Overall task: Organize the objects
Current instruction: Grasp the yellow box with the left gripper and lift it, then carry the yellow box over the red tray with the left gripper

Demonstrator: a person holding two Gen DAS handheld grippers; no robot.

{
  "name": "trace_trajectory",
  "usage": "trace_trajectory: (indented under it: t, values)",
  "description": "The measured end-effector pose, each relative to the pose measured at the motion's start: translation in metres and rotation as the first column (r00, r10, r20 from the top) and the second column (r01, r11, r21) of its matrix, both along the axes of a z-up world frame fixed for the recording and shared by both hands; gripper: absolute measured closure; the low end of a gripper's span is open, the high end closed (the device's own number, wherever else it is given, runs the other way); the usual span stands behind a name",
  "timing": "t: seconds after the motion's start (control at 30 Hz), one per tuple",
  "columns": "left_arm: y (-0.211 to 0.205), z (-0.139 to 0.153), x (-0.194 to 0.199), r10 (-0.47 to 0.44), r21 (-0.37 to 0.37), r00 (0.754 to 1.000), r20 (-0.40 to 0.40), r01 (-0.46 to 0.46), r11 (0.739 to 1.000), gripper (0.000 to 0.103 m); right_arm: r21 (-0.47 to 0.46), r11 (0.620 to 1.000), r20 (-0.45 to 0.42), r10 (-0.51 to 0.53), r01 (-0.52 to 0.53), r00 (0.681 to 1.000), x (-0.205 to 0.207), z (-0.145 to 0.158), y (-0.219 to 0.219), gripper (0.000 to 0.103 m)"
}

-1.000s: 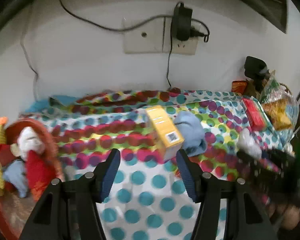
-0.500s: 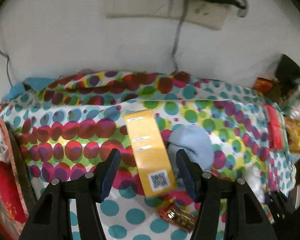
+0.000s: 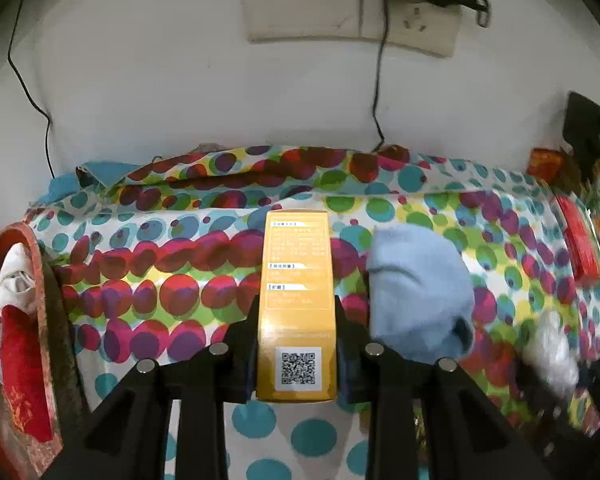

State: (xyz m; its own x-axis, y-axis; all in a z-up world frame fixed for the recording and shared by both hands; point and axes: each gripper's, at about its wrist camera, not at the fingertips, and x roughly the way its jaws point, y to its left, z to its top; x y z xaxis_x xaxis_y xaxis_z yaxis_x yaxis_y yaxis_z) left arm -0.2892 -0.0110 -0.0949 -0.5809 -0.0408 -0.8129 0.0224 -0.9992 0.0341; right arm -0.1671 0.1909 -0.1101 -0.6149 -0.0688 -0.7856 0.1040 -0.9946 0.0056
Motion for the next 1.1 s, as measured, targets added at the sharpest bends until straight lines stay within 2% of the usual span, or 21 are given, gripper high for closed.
trace_trajectory:
  t: [0.23,0.5,0.6,0.77,0.97,1.1]
  values:
    - [0.000,0.000,0.044,-0.028,-0.065,0.998,-0.056,0.024,0.998,0.074,0.005,1.000,0.001,-0.001,0.001,1.000,-0.002,0.001,-0.001,0.070]
    - [-0.017,0.000,0.099,-0.035,-0.060,0.996,-0.084,0.031,0.998,0.074,0.013,1.000,0.001,-0.002,0.002,1.000,-0.002,0.001,-0.002,0.070]
    - [-0.019,0.001,0.116,-0.035,-0.086,0.992,-0.118,0.025,0.996,0.074,0.015,1.000,0.001,-0.002,0.002,1.000,-0.001,0.001,-0.002,0.070]
    - [-0.027,0.002,0.127,-0.022,-0.013,0.992,-0.128,0.021,1.000,0.074,0.015,1.000,0.000,-0.003,0.003,1.000,-0.001,0.000,-0.002,0.070]
    - [-0.033,0.001,0.133,-0.001,0.006,0.988,-0.153,0.002,1.000,0.074,0.018,1.000,0.000,-0.002,0.002,1.000,-0.001,0.000,-0.003,0.070]
    - [-0.037,-0.001,0.132,0.009,0.031,0.990,-0.141,-0.005,1.000,0.074,0.018,1.000,0.000,-0.002,0.002,1.000,-0.001,0.000,-0.004,0.070]
